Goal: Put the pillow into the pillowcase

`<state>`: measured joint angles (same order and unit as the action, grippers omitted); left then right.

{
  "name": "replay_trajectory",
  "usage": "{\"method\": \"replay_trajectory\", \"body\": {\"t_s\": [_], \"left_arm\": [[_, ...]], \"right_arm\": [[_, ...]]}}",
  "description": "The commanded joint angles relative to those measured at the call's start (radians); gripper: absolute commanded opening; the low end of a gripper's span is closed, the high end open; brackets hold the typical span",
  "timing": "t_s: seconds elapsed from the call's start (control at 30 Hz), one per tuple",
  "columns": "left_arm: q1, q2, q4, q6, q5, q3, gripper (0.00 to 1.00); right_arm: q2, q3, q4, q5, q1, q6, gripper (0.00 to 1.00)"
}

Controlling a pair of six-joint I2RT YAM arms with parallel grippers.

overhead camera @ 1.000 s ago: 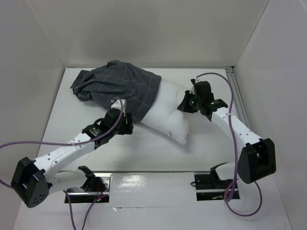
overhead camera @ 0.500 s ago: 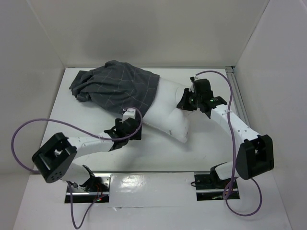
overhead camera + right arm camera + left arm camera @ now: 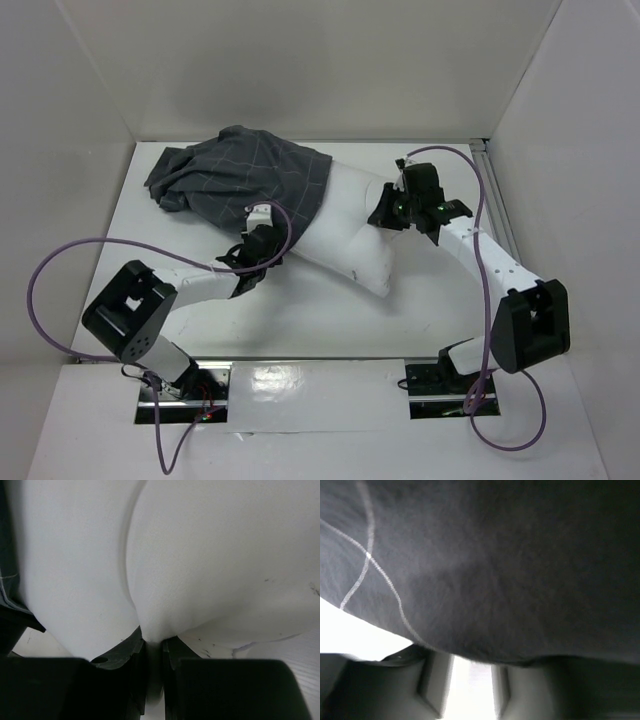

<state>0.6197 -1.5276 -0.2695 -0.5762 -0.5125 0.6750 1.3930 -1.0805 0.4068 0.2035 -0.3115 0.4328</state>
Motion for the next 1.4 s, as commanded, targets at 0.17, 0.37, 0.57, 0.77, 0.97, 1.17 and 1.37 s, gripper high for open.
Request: {"method": "replay_trajectory", "body": {"t_s": [0.17, 0.37, 0.57, 0.77, 0.97, 1.17, 1.37], "left_arm": [[-0.018, 0.033, 0.016, 0.03, -0.003, 0.04, 0.0], [-0.009, 0.154, 0.02, 0.012, -0.004, -0.026, 0.31], [0.075, 0.139, -0.031, 0.047, -0.033, -0.064, 0.93], [0.161, 0.028, -0.048, 0.137, -0.156, -0.022, 0.94], [0.186, -0.061, -0.037, 0.173, -0.299, 0.034, 0.93], [0.134, -0.137, 0.095, 0.038, -0.327, 0.13, 0.83], [0.081, -0.112, 0.099, 0.016, -0.248, 0.119, 0.53]], "right_arm": [[0.028, -0.039, -0.002, 0.025, 0.011, -0.017, 0.18], [0.037, -0.039, -0.011, 0.034, 0.011, -0.008, 0.2], [0.046, -0.039, -0.02, 0.056, 0.011, -0.008, 0.36], [0.046, -0.039, -0.02, 0.056, 0.011, -0.008, 0.54], [0.046, -0.048, -0.011, 0.056, 0.011, -0.008, 0.64], [0.028, -0.058, 0.0, 0.045, 0.011, -0.008, 0.64], [0.018, -0.058, 0.009, 0.045, 0.011, -0.008, 0.64]]}}
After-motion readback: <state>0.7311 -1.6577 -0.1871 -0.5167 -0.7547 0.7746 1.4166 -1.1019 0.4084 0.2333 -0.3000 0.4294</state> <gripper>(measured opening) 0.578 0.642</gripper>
